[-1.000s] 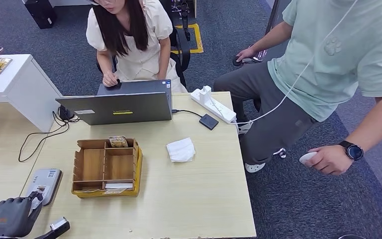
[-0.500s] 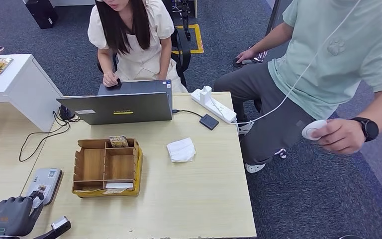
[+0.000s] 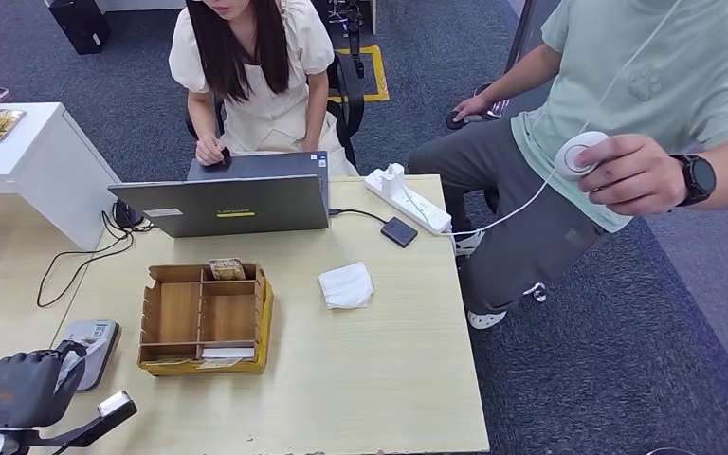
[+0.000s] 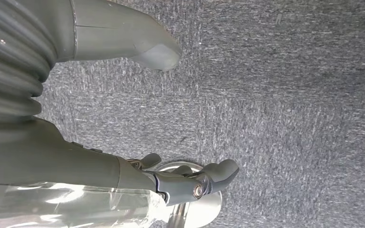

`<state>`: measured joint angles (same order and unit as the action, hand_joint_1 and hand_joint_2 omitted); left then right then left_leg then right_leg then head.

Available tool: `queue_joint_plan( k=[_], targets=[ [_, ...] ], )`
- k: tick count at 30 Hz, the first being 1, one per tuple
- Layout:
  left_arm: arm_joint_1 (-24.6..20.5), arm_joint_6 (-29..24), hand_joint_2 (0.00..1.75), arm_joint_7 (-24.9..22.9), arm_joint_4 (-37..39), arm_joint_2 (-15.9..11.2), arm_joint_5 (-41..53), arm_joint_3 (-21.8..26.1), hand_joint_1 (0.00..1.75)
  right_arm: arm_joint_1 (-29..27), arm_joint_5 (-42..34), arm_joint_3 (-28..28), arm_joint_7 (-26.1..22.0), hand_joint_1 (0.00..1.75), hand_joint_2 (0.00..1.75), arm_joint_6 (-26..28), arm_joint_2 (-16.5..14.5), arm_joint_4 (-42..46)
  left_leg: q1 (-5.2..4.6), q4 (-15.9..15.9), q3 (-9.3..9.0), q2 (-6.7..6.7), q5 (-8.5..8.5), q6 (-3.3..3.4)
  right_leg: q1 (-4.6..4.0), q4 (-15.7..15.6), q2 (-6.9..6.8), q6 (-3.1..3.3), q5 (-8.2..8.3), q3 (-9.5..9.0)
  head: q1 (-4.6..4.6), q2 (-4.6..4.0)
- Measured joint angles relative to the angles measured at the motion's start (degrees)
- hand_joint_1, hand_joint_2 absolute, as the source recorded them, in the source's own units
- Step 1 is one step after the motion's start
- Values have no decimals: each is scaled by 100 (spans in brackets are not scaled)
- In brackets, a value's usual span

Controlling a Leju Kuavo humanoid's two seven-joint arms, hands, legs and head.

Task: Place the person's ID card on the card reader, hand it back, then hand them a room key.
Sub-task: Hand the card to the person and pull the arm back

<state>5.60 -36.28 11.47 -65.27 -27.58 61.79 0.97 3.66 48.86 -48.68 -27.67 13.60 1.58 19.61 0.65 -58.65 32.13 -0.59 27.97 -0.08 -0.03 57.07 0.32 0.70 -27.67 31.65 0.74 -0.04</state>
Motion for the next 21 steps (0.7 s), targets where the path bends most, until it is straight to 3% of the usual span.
queue_joint_plan(
  k=[8, 21],
  targets=[
    [-409, -10, 175, 118, -475, -87, -88, 195, 175, 47, 33, 0, 8, 0, 175, 2, -2, 5, 0, -4, 14, -2, -4, 2, 0, 0, 0, 0, 2, 18, -1, 0],
    [-2292, 389, 175, 239, -764, -292, -289, 37, 175, 132, 43, 13, 46, 0, 175, 47, -76, 7, 1, -6, 28, -5, -17, 2, -1, 1, 1, 2, 10, 34, -4, 0]
  ],
)
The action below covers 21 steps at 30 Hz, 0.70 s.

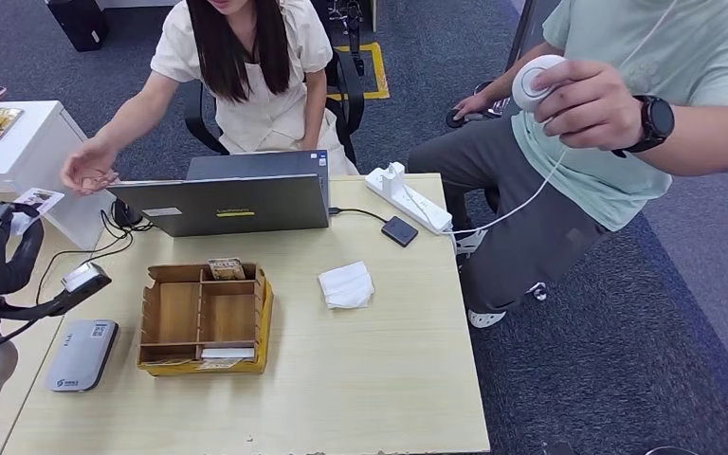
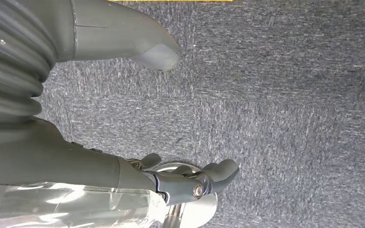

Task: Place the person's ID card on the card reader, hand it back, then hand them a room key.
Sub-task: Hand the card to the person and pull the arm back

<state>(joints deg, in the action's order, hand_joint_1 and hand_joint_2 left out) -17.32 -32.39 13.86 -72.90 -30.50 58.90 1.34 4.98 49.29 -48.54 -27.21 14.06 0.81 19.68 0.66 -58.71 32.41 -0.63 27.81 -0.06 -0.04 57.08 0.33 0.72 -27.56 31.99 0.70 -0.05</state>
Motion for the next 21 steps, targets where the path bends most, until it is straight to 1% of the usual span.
queue_joint_plan(
  k=[6, 13, 17, 21],
  targets=[
    [-750, 116, 175, -12, 118, 15, -93, -237, 175, 7, -2, 39, 17, 0, 175, 33, -27, -1, -1, -1, 2, 3, 0, 0, 1, 0, 4, 0, 0, 3, -1, 1],
    [-1552, 236, 175, -101, 398, 164, -41, -663, 175, 80, -4, 148, 55, 0, 175, 32, -52, -1, -1, -3, 5, 3, -1, 1, 2, 0, 5, -3, 4, 7, -1, 1],
    [-1884, 272, 175, -198, 551, 288, 48, -922, 175, 104, -20, 210, 71, 0, 175, 32, -71, -1, -2, -4, 6, 5, -2, 0, 2, 0, 8, -2, 5, 7, -1, 1],
    [-2001, 241, 175, -257, 714, 352, 119, -1067, 175, 100, -46, 264, 101, 0, 175, 33, -75, -4, -2, -4, 6, 18, -1, 0, 2, 0, 22, -2, 6, 11, -2, 1]
  ],
)
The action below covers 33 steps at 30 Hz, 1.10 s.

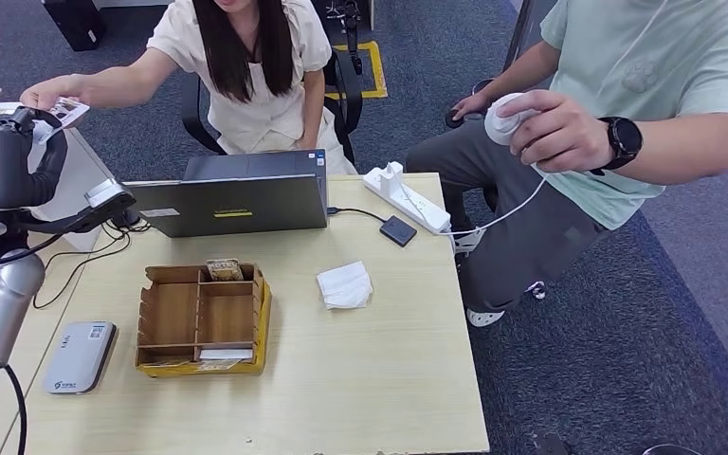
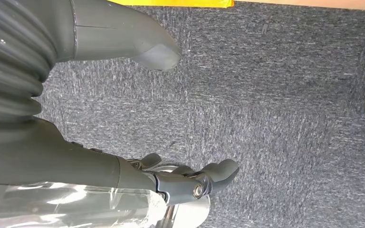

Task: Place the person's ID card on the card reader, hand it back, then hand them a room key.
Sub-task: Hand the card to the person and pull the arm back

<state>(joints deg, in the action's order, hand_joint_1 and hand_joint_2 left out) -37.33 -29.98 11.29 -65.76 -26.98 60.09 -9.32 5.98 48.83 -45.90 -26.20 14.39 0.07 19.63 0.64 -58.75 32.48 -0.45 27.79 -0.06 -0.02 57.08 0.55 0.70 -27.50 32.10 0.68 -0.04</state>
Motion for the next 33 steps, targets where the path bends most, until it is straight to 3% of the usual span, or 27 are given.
queue_joint_plan(
  k=[9, 10, 13, 14, 33],
  targets=[
    [-28, -44, 175, -3, 218, 52, 57, -174, 175, -5, -6, 35, 1, 0, 175, 2, 0, -27, 0, 0, 4, 9, 1, 0, 0, 0, 8, 0, 0, 8, 1, 0],
    [-33, -47, 175, -12, 233, 55, 72, -187, 157, -5, -8, 38, 1, 0, 175, 2, 0, -29, 0, 0, 4, 9, 1, 0, 0, 0, 8, 0, 0, 8, 1, 0],
    [-50, -62, 175, -78, 277, 55, 209, -243, 26, -6, -23, 49, 1, 0, 175, 1, -1, -33, 0, 0, 5, 10, 1, 0, 0, 0, 8, 0, 0, 8, 1, 0],
    [-52, -69, 175, -109, 293, 52, 268, -266, 0, -7, -31, 52, 1, 0, 175, 1, -1, -35, 0, 0, 6, 10, 1, 0, 0, 0, 8, 0, 0, 8, 1, 0],
    [-50, -180, 175, -286, 525, -65, 466, -449, 0, -61, -136, 154, 3, 0, 175, 10, -2, -51, 0, 0, 8, 9, 0, 0, 0, 2, 6, 0, 0, 9, 1, 0]
  ],
)
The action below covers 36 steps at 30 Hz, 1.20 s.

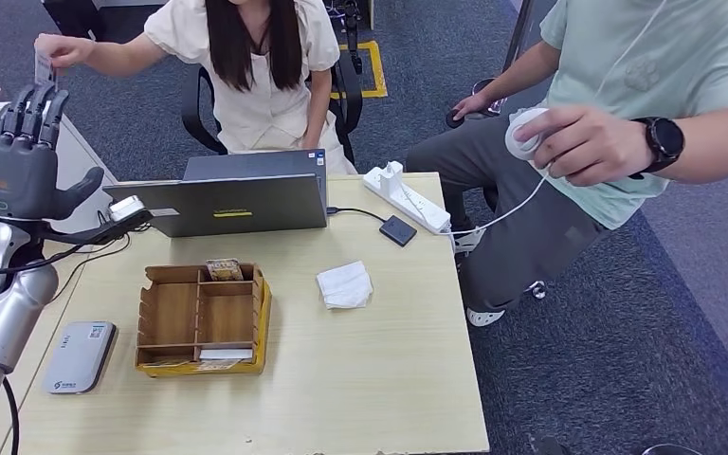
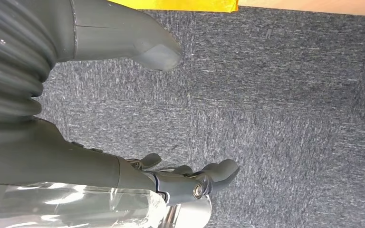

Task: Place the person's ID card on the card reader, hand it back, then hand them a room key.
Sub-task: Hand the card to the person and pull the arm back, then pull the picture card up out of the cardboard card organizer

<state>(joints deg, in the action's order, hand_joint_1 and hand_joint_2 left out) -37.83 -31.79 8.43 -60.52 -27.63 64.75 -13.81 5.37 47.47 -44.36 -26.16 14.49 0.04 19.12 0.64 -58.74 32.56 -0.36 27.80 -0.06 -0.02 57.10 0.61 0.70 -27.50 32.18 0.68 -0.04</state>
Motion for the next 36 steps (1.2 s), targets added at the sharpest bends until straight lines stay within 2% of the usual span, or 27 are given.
queue_joint_plan(
  k=[9, 19, 24, 27, 30, 36],
  targets=[
    [-1, 376, 175, 63, 39, -146, -166, -49, 0, -24, -81, 4, -3, 0, 175, -1, 1, -1, 0, 0, 1, 2, 0, 0, 0, 0, 2, 0, 0, 2, -1, 0],
    [-166, 1815, 175, 454, 19, -646, -929, -227, 0, -77, -152, 4, -45, 0, 175, -9, 2, 1, 1, 0, 3, 11, 0, 0, -1, 3, 9, 1, 1, 8, -1, 0],
    [-441, 3218, 175, 813, -225, -1209, -1723, -474, 0, -111, -193, 3, -84, 0, 175, -19, 7, 26, 3, 0, 5, 25, 0, -1, -2, 6, 24, 3, 2, 14, -1, -1],
    [-745, 4272, 175, 991, -475, -1625, -2373, -668, 0, -128, -207, 2, -107, 0, 175, -27, 15, 38, 3, 0, 7, 27, 0, -1, -3, 7, 26, 3, 2, 17, 1, -1],
    [-1194, 5201, 175, 1041, -769, -2072, -2731, -1071, 0, -144, -218, -7, -120, 0, 175, -37, 29, 57, 4, 0, 11, 27, 0, -1, -4, 7, 27, 3, 2, 21, 1, -1],
    [-2334, 6283, 175, 899, -1317, -2775, -3095, -2148, 0, -166, -226, -45, -144, 0, 175, -52, 74, 67, 2, 0, 13, 26, 0, -1, -2, 6, 26, 2, 2, 22, -2, 0]
  ],
)
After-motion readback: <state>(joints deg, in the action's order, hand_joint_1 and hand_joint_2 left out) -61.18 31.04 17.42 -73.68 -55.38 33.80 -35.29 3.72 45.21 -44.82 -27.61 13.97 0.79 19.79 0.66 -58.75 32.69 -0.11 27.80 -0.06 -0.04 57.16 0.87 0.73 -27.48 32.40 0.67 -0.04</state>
